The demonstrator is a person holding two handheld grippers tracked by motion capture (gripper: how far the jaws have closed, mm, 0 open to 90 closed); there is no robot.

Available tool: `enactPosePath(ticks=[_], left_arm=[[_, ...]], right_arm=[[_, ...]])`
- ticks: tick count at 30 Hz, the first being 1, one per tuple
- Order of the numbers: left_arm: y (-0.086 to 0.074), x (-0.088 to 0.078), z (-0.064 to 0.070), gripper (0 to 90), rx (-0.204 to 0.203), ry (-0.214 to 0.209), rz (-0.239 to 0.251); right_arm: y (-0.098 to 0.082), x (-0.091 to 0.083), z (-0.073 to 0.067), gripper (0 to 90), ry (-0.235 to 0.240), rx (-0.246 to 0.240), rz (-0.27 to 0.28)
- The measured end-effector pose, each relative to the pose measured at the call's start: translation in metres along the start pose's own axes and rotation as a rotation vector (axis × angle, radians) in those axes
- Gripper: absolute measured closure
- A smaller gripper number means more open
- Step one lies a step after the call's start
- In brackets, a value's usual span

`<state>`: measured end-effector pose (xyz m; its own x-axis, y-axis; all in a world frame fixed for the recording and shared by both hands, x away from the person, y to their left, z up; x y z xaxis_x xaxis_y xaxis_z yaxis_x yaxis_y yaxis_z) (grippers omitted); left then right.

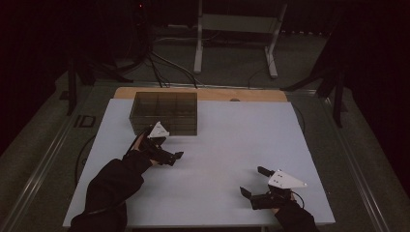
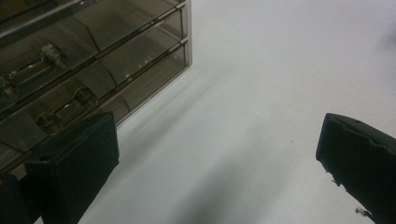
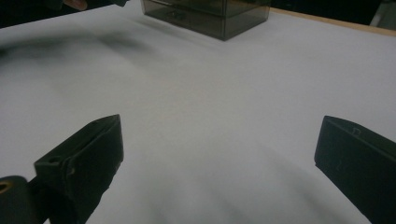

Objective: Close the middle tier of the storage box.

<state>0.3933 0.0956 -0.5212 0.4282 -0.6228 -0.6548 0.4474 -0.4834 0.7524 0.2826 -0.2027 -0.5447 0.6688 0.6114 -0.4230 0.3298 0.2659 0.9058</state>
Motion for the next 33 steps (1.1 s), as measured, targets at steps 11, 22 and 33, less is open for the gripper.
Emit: enactPosePath(ticks=[11,22,33], left_arm=[[-0.009,-0.011,0.001,1.0,0.008,-0.007,0.01],[-0.019,-0.02,0.004,1.0,0.001,-0.013,0.008],[-0.029,-0.025,0.007,1.0,0.006,-0.01,0.037]], right_arm=[[-0.001,0.0,0.0,1.3,-0.001,-0.002,-0.003],[-0.001,-0.001,0.0,1.3,-0.003,-0.001,-0.003],[-0.001,0.0,0.0,1.3,0.0,0.0,-0.004]])
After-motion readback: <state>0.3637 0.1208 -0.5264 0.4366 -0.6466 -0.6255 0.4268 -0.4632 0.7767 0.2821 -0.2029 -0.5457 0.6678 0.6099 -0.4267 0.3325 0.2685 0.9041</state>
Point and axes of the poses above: each handheld gripper's, and its own axes: x roughly forward along the jaws, y roughly out of its top, z roughly to its right, the point moved 8 cm from there along x, roughly forward along the jaws, and after that the axes turned 4 degrees about -y, right-handed, at the moved point
